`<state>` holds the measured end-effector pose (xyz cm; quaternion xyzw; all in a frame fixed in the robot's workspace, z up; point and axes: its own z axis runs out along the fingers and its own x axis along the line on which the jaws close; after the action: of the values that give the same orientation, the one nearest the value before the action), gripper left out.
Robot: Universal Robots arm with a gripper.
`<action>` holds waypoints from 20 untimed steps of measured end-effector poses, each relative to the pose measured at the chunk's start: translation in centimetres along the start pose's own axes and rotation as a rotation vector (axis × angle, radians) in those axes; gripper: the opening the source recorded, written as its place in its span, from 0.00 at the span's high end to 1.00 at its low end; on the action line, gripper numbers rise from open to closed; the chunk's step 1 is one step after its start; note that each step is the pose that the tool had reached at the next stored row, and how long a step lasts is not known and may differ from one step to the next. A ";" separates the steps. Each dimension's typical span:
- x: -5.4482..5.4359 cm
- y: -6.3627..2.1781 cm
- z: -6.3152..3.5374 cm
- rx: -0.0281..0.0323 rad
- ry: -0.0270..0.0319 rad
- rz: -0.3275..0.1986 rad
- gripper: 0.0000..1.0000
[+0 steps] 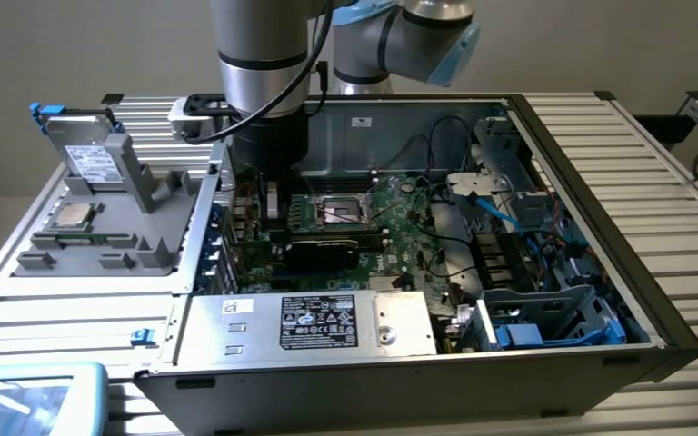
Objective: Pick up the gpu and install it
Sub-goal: 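Press down on the gpu until it lock into place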
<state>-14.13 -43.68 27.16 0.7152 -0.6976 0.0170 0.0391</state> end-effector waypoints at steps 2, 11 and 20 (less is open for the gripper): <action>0.0 -0.01 0.13 0.0001 -0.0001 0.000 0.88; -0.1 -0.02 0.62 0.0001 -0.0002 0.000 0.88; -0.1 -0.02 0.65 -0.0003 0.0000 0.000 0.88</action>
<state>-14.13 -43.66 26.51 0.7152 -0.6976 0.0170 0.0392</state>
